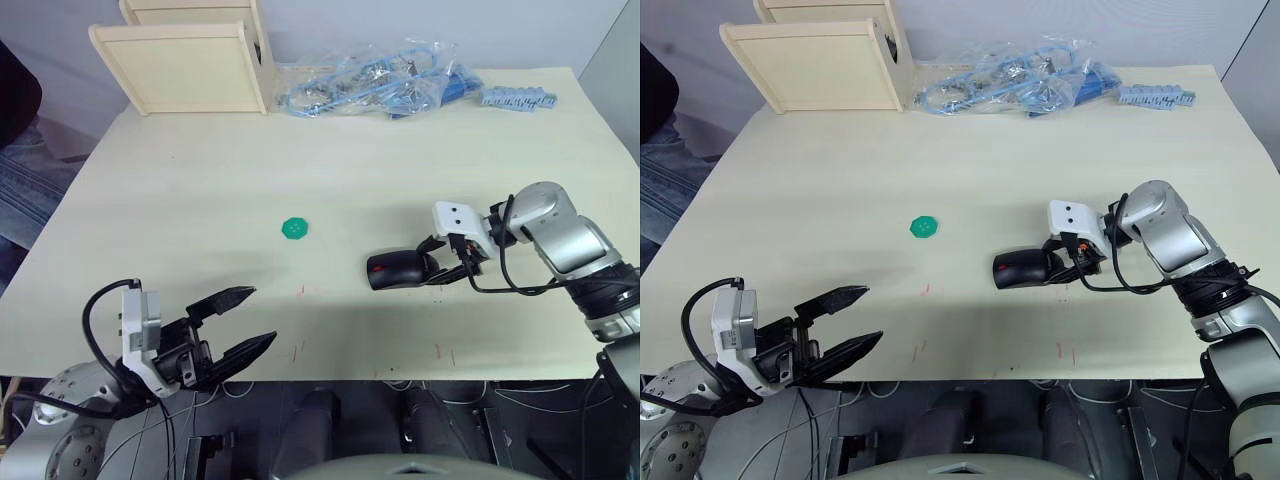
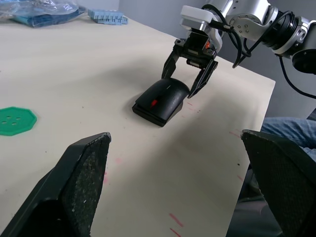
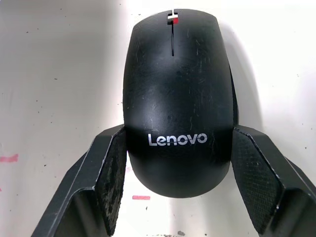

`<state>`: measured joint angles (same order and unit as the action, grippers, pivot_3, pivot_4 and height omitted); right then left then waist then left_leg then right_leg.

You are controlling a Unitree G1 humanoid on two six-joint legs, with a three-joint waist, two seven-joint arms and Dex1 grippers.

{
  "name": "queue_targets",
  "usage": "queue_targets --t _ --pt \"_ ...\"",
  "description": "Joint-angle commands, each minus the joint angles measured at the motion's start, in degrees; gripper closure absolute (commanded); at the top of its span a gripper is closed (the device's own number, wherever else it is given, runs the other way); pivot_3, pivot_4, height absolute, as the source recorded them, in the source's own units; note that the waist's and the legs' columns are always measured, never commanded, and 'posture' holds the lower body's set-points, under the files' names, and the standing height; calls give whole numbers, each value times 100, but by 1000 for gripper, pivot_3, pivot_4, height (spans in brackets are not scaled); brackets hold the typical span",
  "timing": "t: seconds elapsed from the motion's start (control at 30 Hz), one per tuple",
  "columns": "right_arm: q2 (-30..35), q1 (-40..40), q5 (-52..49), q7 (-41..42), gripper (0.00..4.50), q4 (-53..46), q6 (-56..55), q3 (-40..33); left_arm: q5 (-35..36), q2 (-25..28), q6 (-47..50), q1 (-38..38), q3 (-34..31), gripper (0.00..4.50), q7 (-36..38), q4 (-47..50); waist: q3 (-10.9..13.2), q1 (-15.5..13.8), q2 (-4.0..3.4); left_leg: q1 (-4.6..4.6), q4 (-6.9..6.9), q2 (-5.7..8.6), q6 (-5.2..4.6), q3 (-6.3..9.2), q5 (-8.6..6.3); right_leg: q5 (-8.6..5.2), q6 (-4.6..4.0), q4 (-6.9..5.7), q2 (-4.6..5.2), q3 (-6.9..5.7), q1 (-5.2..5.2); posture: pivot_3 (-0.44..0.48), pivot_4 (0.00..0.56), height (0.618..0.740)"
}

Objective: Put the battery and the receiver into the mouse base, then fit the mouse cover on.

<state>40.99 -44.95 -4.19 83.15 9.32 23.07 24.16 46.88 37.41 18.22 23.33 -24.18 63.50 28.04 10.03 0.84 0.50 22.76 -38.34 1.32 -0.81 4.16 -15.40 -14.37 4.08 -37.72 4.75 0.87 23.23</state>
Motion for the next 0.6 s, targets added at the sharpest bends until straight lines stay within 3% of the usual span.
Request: queue_targets --t 0.03,0.6 --pt "-39 -184 71 83 1429 7 -122 3 21 -22 -122 74 -101 0 25 144 0 0 0 0 0 0 0 0 0 0 0 0 0 0 0 0 150 740" --pt "-175 -345 271 261 1429 176 242 72 -4 -70 -149 203 -101 0 4 199 0 6 0 0 1 0 0 0 0 1 -1 0 0 0 1 0 150 740"
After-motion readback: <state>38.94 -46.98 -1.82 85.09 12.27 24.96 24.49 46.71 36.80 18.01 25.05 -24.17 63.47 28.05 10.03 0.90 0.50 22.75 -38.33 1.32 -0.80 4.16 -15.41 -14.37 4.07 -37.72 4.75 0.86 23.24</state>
